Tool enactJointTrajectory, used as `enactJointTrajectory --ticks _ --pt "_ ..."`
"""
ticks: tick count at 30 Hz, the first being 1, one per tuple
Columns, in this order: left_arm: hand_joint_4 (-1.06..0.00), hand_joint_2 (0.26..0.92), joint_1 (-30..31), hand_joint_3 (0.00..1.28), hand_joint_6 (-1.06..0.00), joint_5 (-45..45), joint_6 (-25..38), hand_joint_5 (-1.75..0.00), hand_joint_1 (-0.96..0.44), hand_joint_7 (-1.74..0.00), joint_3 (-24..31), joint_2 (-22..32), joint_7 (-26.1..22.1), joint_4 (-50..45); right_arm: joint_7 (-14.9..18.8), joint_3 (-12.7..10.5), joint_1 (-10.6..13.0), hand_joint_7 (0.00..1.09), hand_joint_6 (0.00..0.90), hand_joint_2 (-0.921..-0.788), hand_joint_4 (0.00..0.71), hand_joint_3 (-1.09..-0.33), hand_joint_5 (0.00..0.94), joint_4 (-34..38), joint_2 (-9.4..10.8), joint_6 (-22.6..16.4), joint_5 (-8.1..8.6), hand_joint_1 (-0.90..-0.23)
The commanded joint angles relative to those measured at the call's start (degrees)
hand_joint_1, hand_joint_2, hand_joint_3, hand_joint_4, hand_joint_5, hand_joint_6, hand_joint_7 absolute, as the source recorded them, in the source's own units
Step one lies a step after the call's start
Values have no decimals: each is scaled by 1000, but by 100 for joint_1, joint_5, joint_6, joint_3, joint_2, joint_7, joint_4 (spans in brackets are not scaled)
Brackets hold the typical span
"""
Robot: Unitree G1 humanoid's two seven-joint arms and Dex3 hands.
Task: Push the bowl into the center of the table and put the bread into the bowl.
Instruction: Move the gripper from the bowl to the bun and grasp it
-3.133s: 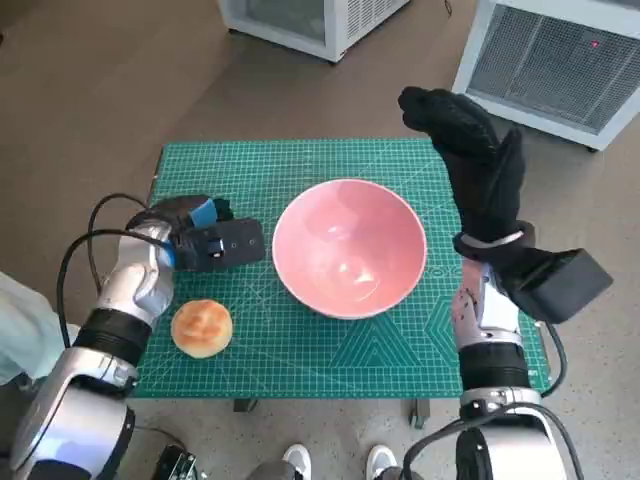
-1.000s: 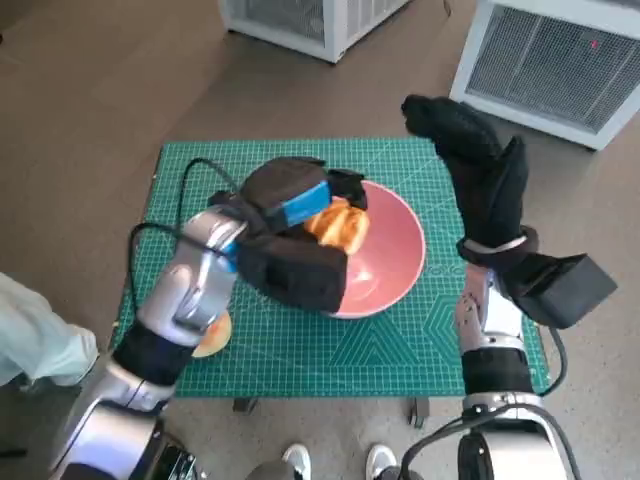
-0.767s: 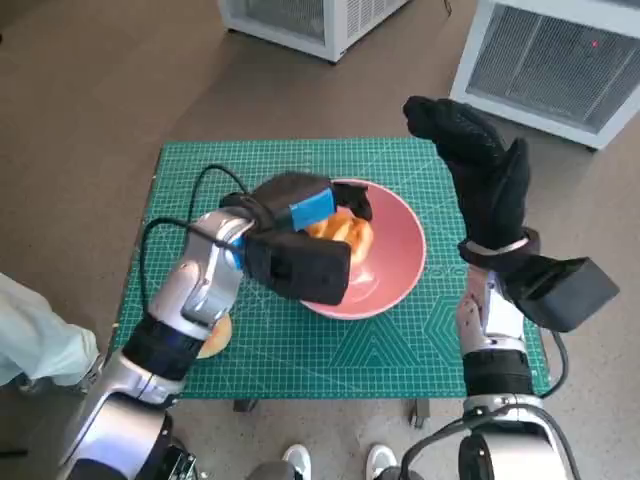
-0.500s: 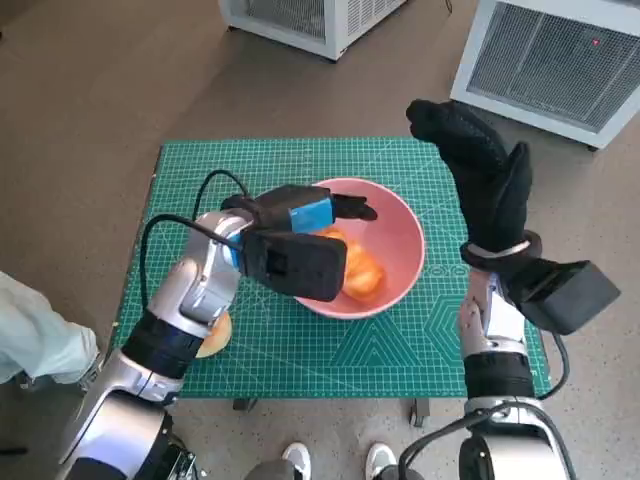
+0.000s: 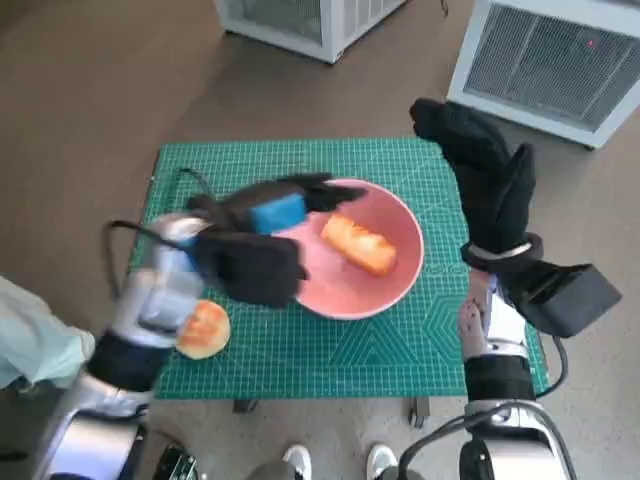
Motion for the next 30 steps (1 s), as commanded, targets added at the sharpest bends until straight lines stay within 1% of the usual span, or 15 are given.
enactJointTrajectory --ticks 1,6,7,9,10,13,16,21,30 --pt "1 718 302 16 -188 -215 163 1 -221 -16 313 323 -158 -604 -51 41 135 503 110 -921 226 -747 3 8 42 87 -27 -725" --pt "1 719 338 14 -189 -248 245 1 -215 -15 307 360 -164 -702 -56 46 136 501 111 -921 226 -747 3 5 40 88 -26 -725" --pt "1 719 652 14 -189 -394 348 1 -215 -14 682 681 -312 -1063 -64 54 135 501 111 -921 226 -747 3 8 59 84 -27 -725" --pt "1 717 1123 12 -194 -572 536 1 -202 -16 1214 1148 -539 -1589 -77 67 130 500 111 -921 225 -747 2 18 88 78 -31 -725" --pt "1 716 1269 11 -196 -610 616 1 -196 -16 1360 1280 -613 -1750 -81 71 126 499 110 -921 225 -748 2 22 97 77 -33 -725" --pt "1 716 1581 10 -197 -603 837 1 -184 -15 1547 1512 -746 -2050 -73 70 101 499 108 -921 224 -749 1 62 111 80 -25 -726" --pt "1 715 1864 8 -199 -561 984 1 -159 -14 1646 1700 -782 -2307 -76 77 83 499 107 -921 223 -750 1 91 119 82 -22 -725" --pt "1 713 2319 5 -201 -442 1121 1 -94 -11 1652 1967 -795 -2622 -66 83 42 500 105 -921 223 -751 0 164 134 77 -8 -721" --pt "1 716 2690 5 -196 -502 1209 1 13 -4 1617 2224 -963 -2662 25 69 -37 502 103 -921 222 -749 0 278 150 100 55 -719"
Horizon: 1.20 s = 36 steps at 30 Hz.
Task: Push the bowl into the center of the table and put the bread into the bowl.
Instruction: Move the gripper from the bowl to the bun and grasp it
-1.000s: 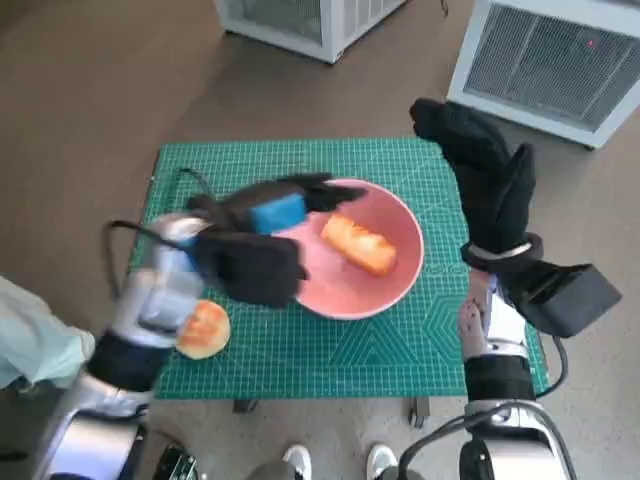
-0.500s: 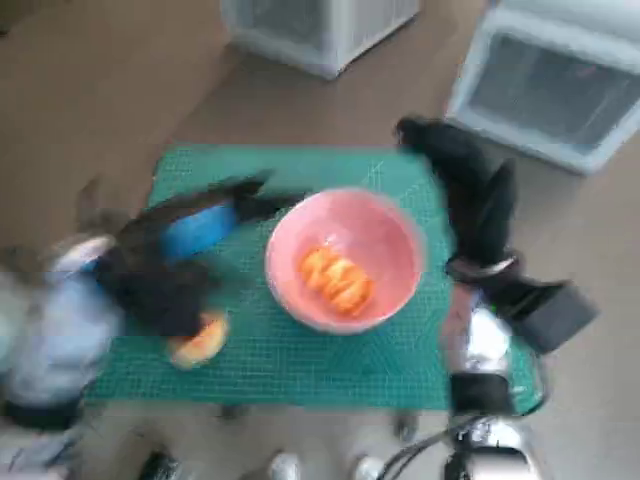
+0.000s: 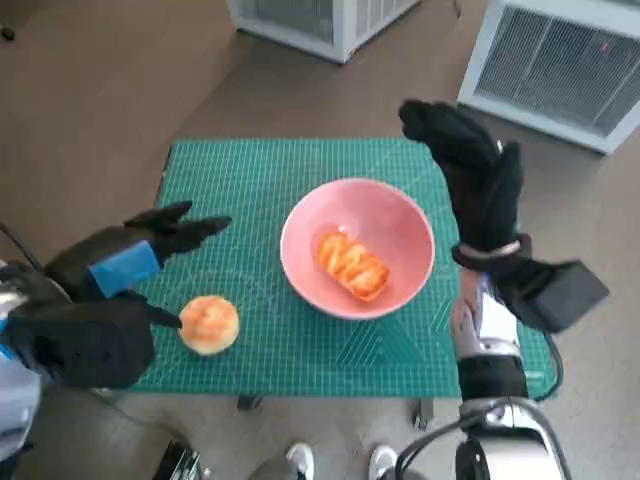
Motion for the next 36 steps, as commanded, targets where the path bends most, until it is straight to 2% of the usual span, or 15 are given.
enactJointTrajectory --ticks 1,17,23,36 --pt "1 718 89 6 -195 -12 52 1 22 -3 -23 173 -85 -26 76 -24 11 502 102 -921 221 -749 0 148 -18 87 56 -719" --pt "-32 729 177 8 -190 240 134 -9 58 -1 -432 -4 159 178 227 -34 -37 510 96 -921 218 -752 0 191 -35 137 111 -719" --pt "-60 731 144 7 -199 374 -73 -13 49 -4 -722 -155 414 582 294 -61 -28 514 95 -921 219 -752 1 180 -64 170 152 -720" --pt "-136 736 -193 7 -265 998 -451 -18 64 -19 -1462 -586 992 1876 279 -69 31 519 94 -921 221 -749 1 113 -115 146 118 -720"
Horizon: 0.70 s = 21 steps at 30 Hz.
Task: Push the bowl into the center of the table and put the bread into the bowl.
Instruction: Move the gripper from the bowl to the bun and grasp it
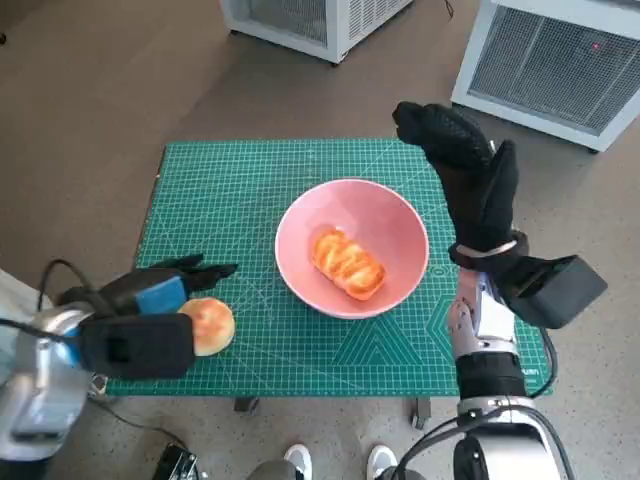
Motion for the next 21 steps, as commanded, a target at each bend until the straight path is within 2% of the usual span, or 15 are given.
enactJointTrajectory --ticks 1,5,8,14,17,20,21 --pt "-149 736 -189 8 -278 234 -148 -20 69 -23 -240 -155 209 422 19 -14 82 519 94 -921 221 -749 1 10 -60 68 -3 -720" --pt "-192 738 -248 9 -323 409 -195 -20 85 -26 -403 -251 344 675 9 -11 94 520 94 -921 221 -749 1 -7 -67 70 -7 -720" --pt "-255 740 -273 12 -396 583 -261 -22 97 -35 -542 -306 476 854 -12 -5 113 521 94 -921 221 -749 1 -45 -73 83 -15 -720" --pt "-470 750 -284 35 -601 971 -352 -38 125 -60 -790 -365 741 1113 -38 0 131 521 94 -921 222 -748 1 -71 -89 90 -31 -720" --pt "-669 760 -278 63 -712 1130 -412 -86 130 -79 -876 -382 859 1240 -49 3 130 521 94 -921 222 -748 1 -65 -89 93 -38 -721" --pt "-782 781 -277 83 -789 1287 -556 -133 128 -110 -966 -369 1004 1413 -66 8 131 521 94 -921 222 -748 1 -61 -88 90 -51 -721" --pt "-737 831 -270 87 -824 1318 -588 -534 215 -168 -980 -366 1033 1438 -66 9 140 521 94 -921 222 -748 1 -75 -90 90 -51 -721"
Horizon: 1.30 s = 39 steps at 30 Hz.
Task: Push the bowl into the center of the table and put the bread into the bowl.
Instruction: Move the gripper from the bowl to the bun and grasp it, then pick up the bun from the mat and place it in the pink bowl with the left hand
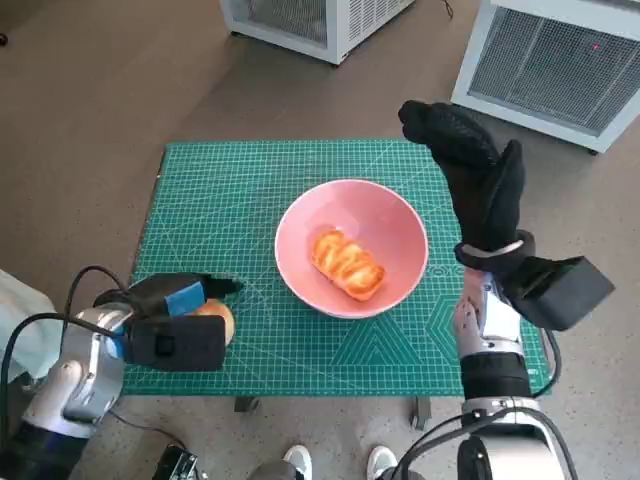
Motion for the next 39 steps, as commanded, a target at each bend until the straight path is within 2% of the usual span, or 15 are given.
enactJointTrajectory --ticks 1,3,4,7,10,18,27,32,39 --pt "-700 864 118 97 -798 241 -169 -801 270 -299 -201 -25 138 320 -41 5 133 522 94 -921 222 -748 1 -18 -9 90 -32 -721" --pt "-704 888 136 90 -709 228 -239 -1015 139 -678 -167 20 132 293 -38 7 142 522 94 -921 222 -748 1 -35 -11 97 -28 -722" --pt "-711 893 142 84 -693 211 -265 -1085 90 -812 -141 41 117 267 -36 8 144 522 94 -921 222 -748 1 -40 -13 102 -25 -722" --pt "-723 895 168 75 -687 51 -297 -1159 30 -965 31 109 -1 74 -31 6 147 522 94 -921 222 -748 1 -49 -21 116 -20 -724" --pt "-738 890 190 76 -686 -161 -293 -1117 11 -1072 251 133 -88 -140 -32 6 148 521 92 -921 222 -748 1 -62 -29 132 -21 -724" --pt "-782 878 101 69 -710 -684 -279 -1054 3 -1095 978 134 -68 -877 -23 7 135 521 89 -921 220 -749 0 -30 -28 127 -26 -724" --pt "-781 894 -400 54 -676 -1251 -122 -1042 4 -1141 1742 -190 225 -1816 3 5 92 522 88 -921 219 -749 0 55 -19 121 -14 -724" --pt "-827 887 -812 38 -700 -1305 -229 -987 4 -1121 1763 -456 530 -1974 17 7 74 522 86 -921 217 -750 0 85 -16 124 -3 -723" --pt "-877 878 -1524 21 -728 -913 -245 -938 4 -1081 1258 -938 858 -1863 35 10 75 524 85 -921 217 -751 0 88 -12 130 16 -720"
